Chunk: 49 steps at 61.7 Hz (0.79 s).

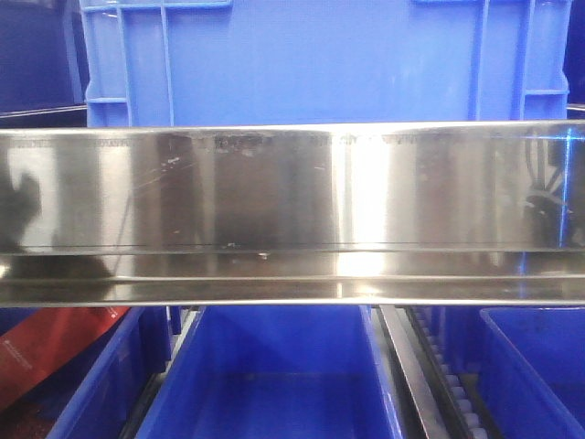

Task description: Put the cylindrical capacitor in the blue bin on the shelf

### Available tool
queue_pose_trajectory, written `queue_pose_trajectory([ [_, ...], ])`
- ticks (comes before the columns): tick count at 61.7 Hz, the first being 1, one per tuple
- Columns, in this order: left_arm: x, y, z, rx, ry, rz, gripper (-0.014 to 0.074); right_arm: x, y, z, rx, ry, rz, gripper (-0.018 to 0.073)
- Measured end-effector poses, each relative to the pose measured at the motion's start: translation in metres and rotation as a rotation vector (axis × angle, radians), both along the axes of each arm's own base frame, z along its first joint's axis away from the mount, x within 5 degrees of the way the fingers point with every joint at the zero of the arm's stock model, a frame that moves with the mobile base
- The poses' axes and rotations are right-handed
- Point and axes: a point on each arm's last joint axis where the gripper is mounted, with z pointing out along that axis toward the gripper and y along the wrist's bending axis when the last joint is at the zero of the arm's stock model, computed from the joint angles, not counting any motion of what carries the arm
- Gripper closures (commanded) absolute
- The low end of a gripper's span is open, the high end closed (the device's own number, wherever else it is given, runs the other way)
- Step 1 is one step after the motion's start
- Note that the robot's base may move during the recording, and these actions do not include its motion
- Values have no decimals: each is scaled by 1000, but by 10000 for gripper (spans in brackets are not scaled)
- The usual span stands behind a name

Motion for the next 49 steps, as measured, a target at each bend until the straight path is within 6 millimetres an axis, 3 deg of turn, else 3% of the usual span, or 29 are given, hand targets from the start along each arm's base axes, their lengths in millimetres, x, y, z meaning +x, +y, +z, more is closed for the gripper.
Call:
queue_pose_trajectory([
  [49,0,-1,-3,6,25,-11,707,0,0,0,0,-1,0,724],
])
